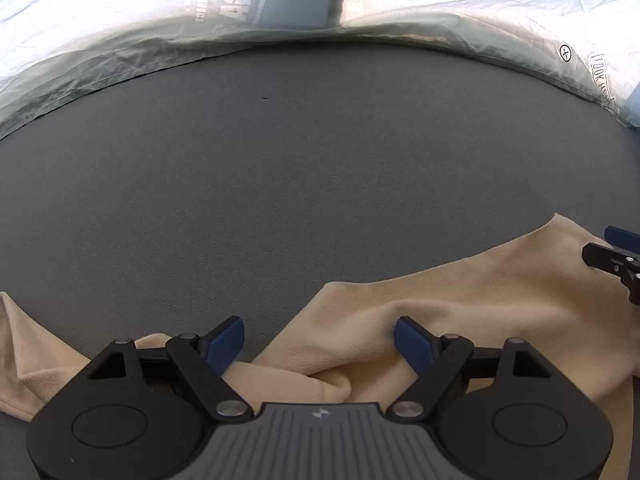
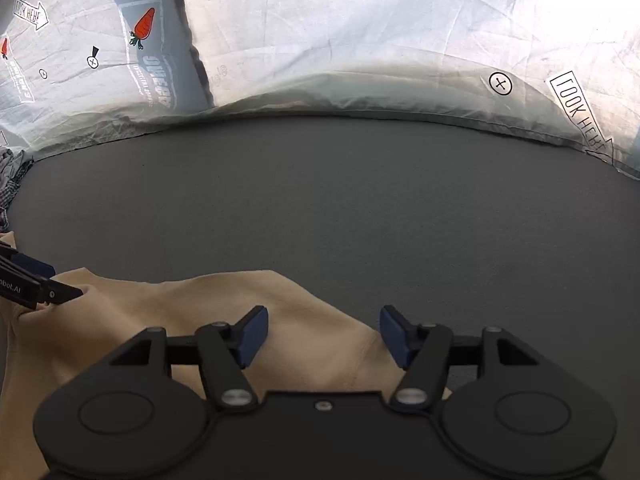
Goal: Fold clothes
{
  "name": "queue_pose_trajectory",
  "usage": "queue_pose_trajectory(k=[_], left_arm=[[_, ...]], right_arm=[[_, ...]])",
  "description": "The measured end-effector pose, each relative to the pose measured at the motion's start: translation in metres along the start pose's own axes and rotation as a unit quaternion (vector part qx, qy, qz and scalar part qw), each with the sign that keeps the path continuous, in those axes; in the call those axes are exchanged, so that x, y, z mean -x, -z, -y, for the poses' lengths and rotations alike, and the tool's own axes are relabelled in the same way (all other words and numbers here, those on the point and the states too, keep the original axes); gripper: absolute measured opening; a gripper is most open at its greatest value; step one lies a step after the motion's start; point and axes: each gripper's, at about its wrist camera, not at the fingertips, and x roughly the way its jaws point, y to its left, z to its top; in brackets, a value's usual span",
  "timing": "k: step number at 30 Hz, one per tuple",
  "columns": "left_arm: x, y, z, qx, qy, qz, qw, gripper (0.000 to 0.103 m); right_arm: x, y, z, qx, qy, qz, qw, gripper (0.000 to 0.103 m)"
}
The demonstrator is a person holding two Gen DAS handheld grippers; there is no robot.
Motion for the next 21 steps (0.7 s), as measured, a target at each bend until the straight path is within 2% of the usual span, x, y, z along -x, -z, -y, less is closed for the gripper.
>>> queue_pose_trajectory(k=[1, 2, 3, 4, 5, 6, 7, 8, 10, 15, 21], left_arm=[[0.001, 0.003, 0.002, 0.0, -0.004, 0.006, 1.0, 0.081], [0.001, 0.006, 0.003, 0.0, -0.008, 0.011, 0.9999, 0.074], [0.002, 0.009, 0.005, -0.001, -0.012, 0.017, 0.9998, 0.069], [0.004, 0.009, 0.006, 0.0, -0.016, 0.022, 0.9996, 0.061], [0.005, 0.009, 0.007, 0.001, -0.02, 0.028, 0.9994, 0.049], [0.006, 0.009, 0.008, 0.002, -0.023, 0.033, 0.9992, 0.042], [0.008, 0.01, 0.009, 0.002, -0.027, 0.038, 0.9989, 0.027], [0.009, 0.01, 0.01, 0.003, -0.031, 0.044, 0.9986, 0.019], [0.012, 0.01, 0.011, 0.005, -0.038, 0.055, 0.9977, 0.009], [0.027, -0.007, 0.012, 0.013, -0.058, 0.106, 0.9925, 0.008], [-0.004, -0.021, 0.014, 0.007, -0.082, 0.091, 0.9925, 0.007]], right_arm=[[-0.003, 0.0, -0.003, 0.014, 0.001, -0.007, 1.0, 0.062], [-0.005, 0.0, -0.005, 0.028, 0.004, -0.011, 1.0, 0.057], [-0.005, 0.0, -0.007, 0.043, 0.002, -0.01, 0.999, 0.04], [-0.005, -0.001, -0.007, 0.054, 0.0, -0.009, 0.999, 0.029], [-0.004, -0.002, -0.008, 0.06, -0.001, -0.008, 0.998, 0.01], [-0.003, -0.003, -0.008, 0.067, -0.002, -0.007, 0.998, 0.002], [-0.002, -0.003, -0.008, 0.074, 0.001, -0.002, 0.997, 0.002], [0.0, -0.003, -0.009, 0.082, 0.007, 0.007, 0.997, 0.001], [0.004, -0.006, -0.011, 0.094, 0.021, 0.027, 0.995, 0.001], [0.015, -0.023, -0.004, 0.073, 0.036, 0.077, 0.994, 0.001], [-0.014, -0.033, 0.003, 0.028, 0.037, 0.057, 0.997, 0.001]])
